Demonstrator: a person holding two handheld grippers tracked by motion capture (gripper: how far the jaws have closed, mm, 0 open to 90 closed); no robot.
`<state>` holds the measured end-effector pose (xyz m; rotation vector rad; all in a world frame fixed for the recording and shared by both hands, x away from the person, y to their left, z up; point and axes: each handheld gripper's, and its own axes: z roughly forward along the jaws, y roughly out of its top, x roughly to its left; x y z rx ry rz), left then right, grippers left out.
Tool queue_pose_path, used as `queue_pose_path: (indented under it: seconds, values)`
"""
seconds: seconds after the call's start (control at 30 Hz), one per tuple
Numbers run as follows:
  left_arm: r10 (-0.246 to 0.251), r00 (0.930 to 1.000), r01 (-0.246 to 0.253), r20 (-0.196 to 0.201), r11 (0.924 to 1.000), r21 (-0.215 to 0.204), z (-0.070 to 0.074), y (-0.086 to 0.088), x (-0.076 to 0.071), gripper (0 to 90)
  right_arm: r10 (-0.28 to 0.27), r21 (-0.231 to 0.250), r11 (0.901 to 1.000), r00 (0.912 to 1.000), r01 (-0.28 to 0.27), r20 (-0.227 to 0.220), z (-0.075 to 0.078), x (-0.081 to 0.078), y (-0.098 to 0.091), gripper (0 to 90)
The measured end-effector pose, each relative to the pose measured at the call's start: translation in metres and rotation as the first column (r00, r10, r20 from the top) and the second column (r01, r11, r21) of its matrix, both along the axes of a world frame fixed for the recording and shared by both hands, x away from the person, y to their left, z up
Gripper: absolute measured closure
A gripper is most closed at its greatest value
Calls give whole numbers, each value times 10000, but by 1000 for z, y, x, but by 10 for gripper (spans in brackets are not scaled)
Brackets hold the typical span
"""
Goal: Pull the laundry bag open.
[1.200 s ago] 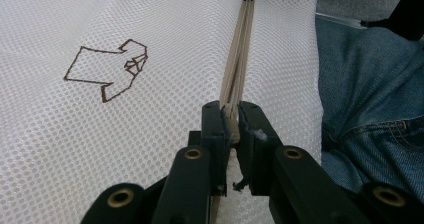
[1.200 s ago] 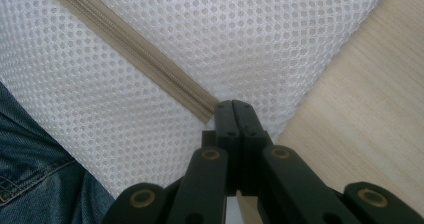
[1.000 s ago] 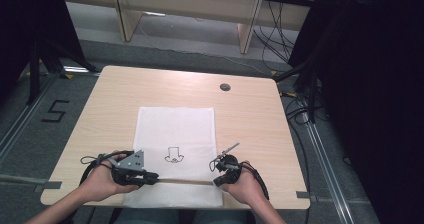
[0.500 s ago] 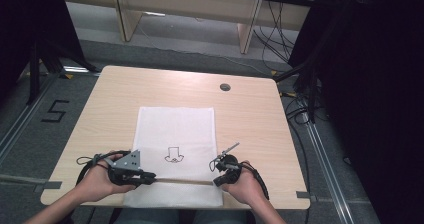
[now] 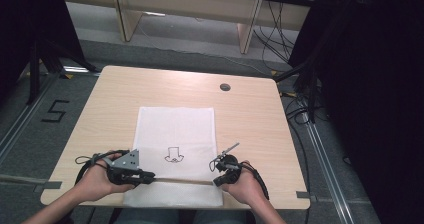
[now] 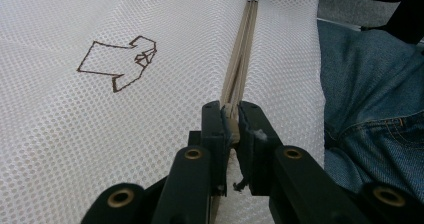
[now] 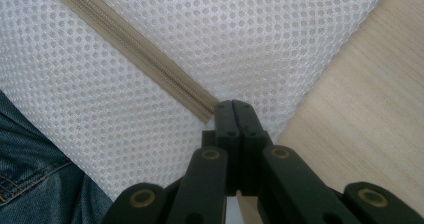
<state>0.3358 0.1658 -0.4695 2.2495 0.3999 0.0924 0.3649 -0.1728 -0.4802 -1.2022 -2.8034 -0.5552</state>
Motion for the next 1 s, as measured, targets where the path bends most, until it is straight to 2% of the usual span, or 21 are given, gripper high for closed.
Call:
queue_pose_path:
  seconds: [0.23, 0.33, 0.4, 0.43, 0.47, 0.63, 0.67, 0.8, 0.87, 0.9, 1.0]
  values:
    - [-151, 9998, 151, 147, 9999, 40, 0, -1, -1, 819, -20, -9, 10000, 10000, 20, 50, 0, 0, 0, 900]
    - [-108, 9999, 109, 134, 9999, -112, 0, -1, -1, 819, -44, -1, 10000, 10000, 44, 1, 0, 0, 0, 900]
    - [-122, 9998, 123, 140, 9999, -75, 0, -2, -1, 819, -76, -12, 10000, 10000, 76, 6, 0, -1, 0, 900]
    - [-195, 9996, 193, 223, 9998, 95, 1, -1, 0, 819, -121, -16, 9999, 9999, 121, -57, 0, -1, 1, 900]
    - [-151, 9998, 151, 160, 9999, -17, 0, -1, -1, 819, -84, -8, 10000, 10000, 84, -9, 0, -1, 0, 900]
    - [-238, 9995, 237, 195, 9997, 85, 1, -1, 0, 819, 82, 32, 10000, 9999, -82, 131, -1, 0, -1, 900]
    - [-228, 9995, 225, 198, 9996, 159, 1, -1, 0, 819, 86, 34, 10000, 9999, -87, 130, -1, 0, -1, 900]
    - [15, 10000, -15, 1, 9999, -133, 1, 8, 0, 820, 11, 37, 10000, 10000, -11, 36, 0, 0, 0, 900]
    - [46, 10000, -46, 6, 9999, -128, 1, 9, -1, 819, -78, 40, 10000, 9999, 78, -83, 0, 0, 0, 900]
    - [-56, 9997, 55, 219, 10000, 77, 1, 8, -1, 819, -73, 7, 10000, 9999, 73, -91, 0, 0, 1, 900]
    - [18, 9999, -17, 100, 10000, -23, 1, 8, 0, 819, -73, -41, 10000, 10000, 73, -53, 0, -1, 1, 900]
